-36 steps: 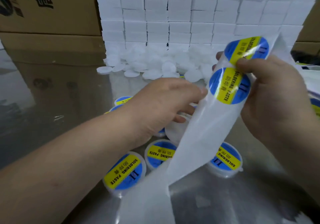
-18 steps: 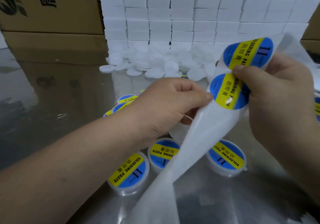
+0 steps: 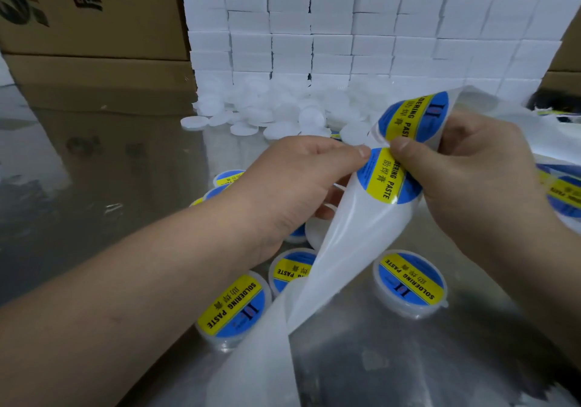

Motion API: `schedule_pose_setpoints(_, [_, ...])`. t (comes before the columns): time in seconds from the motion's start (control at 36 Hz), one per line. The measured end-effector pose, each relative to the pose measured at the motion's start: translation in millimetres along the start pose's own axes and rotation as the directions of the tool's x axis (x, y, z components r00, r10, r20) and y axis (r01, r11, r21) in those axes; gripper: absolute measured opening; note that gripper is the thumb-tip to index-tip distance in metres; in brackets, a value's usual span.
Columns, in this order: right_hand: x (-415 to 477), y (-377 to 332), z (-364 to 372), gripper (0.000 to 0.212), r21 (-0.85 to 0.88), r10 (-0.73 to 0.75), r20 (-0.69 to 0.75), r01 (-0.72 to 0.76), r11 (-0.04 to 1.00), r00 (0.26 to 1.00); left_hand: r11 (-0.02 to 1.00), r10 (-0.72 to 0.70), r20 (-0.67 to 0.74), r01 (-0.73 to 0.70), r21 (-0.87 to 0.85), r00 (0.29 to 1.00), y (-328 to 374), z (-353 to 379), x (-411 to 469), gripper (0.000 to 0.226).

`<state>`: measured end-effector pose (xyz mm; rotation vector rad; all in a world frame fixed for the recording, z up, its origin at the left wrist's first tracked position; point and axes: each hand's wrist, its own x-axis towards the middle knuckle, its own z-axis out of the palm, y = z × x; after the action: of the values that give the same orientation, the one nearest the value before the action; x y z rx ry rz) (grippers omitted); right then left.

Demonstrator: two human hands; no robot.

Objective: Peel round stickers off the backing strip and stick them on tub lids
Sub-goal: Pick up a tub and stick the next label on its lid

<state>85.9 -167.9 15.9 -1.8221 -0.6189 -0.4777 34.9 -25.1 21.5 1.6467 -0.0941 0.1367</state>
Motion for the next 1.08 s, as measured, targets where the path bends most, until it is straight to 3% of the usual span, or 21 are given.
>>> schedule_pose_setpoints(0.28, [-6.9,-8.0,2.1,0.017,-0.013,-0.067,0.136,0.069,0.997,0.988,0.998,-0.050,-0.007,0.049,-0.043,0.999,-2.8,-1.8,2.6,0.023])
schedule_pose_setpoints(0.5, [-9.2,-9.6,1.4,0.008,-0.043,-0.101,0.235,0.114,0.992,0.967,0.995,-0.092,-0.151,0.094,0.010,0.984,-1.5,-6.0,8.3,0.032])
schedule_pose_setpoints(0.58, [-10.7,-10.1,2.9,0.023,0.016,-0.121,0.314,0.122,0.992,0.942,0.998,-0.070,-0.136,0.069,-0.012,0.988,-1.0,-5.5,8.2,0.027])
schedule_pose_setpoints(0.67, [-11.4,-8.2,3.5,0.010,0.005,-0.122,0.377,0.130,0.992,0.918,0.998,-0.050,-0.109,0.044,-0.053,0.993,-3.8,-2.1,8.4,0.027])
schedule_pose_setpoints(0.81, [-11.7,-8.1,4.9,0.020,0.120,-0.127,0.369,0.088,0.989,0.921,0.974,-0.076,-0.062,0.061,-0.216,0.995,-1.6,-2.5,7.9,0.032])
schedule_pose_setpoints(0.89, [-13.1,-8.4,6.9,0.008,0.175,-0.127,0.364,0.066,0.982,0.923,0.960,-0.094,-0.030,0.082,-0.267,0.995,-1.6,-3.0,7.8,0.029])
schedule_pose_setpoints(0.97, [-15.4,-10.8,7.7,0.009,0.244,-0.120,0.370,0.029,0.969,0.921,0.969,-0.101,-0.062,0.084,-0.231,0.993,-1.5,-3.6,7.3,0.031])
schedule_pose_setpoints(1.08, [-12.2,-7.7,9.6,0.014,0.249,-0.118,0.237,0.057,0.967,0.964,0.991,-0.040,-0.101,0.027,-0.129,0.994,0.2,-5.7,6.2,0.028])
